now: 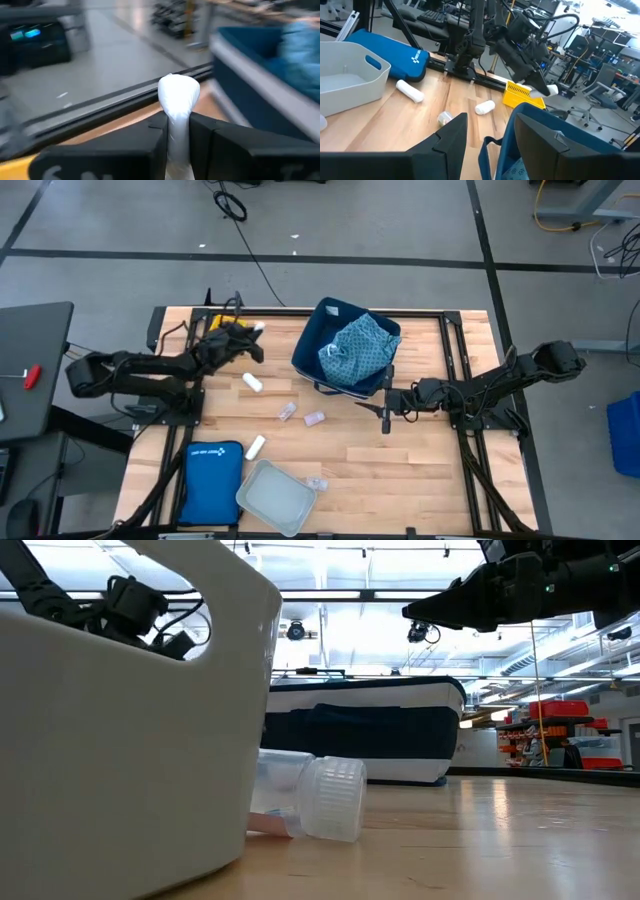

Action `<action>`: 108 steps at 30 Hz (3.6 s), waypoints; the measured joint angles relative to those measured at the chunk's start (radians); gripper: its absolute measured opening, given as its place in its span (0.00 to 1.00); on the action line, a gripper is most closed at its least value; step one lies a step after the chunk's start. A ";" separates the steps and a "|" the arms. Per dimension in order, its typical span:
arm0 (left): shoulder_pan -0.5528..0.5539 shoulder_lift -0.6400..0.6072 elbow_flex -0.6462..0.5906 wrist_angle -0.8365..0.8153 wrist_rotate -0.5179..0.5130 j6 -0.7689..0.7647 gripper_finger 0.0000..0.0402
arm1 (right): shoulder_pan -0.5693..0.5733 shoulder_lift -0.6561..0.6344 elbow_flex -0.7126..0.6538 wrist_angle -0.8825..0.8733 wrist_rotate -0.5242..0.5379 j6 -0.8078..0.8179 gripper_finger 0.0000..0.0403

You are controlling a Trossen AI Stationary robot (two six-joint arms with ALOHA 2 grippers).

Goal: Pick & place medical supplies in basket/bin
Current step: Put the top white rolled gauze into the yellow bin

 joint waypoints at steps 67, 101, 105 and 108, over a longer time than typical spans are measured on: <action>-0.058 -0.143 0.186 -0.650 0.193 0.329 0.57 | 0.000 0.000 0.000 0.005 0.002 -0.027 0.43; -0.339 0.069 0.312 -1.146 0.204 0.562 0.72 | 0.000 0.000 0.000 -0.010 0.003 -0.036 0.43; -0.339 0.124 0.312 -1.137 0.178 0.567 0.72 | 0.000 0.000 0.000 -0.010 0.003 -0.036 0.43; -0.339 0.161 0.312 -1.128 0.170 0.567 0.72 | 0.000 0.000 0.000 -0.010 0.003 -0.036 0.43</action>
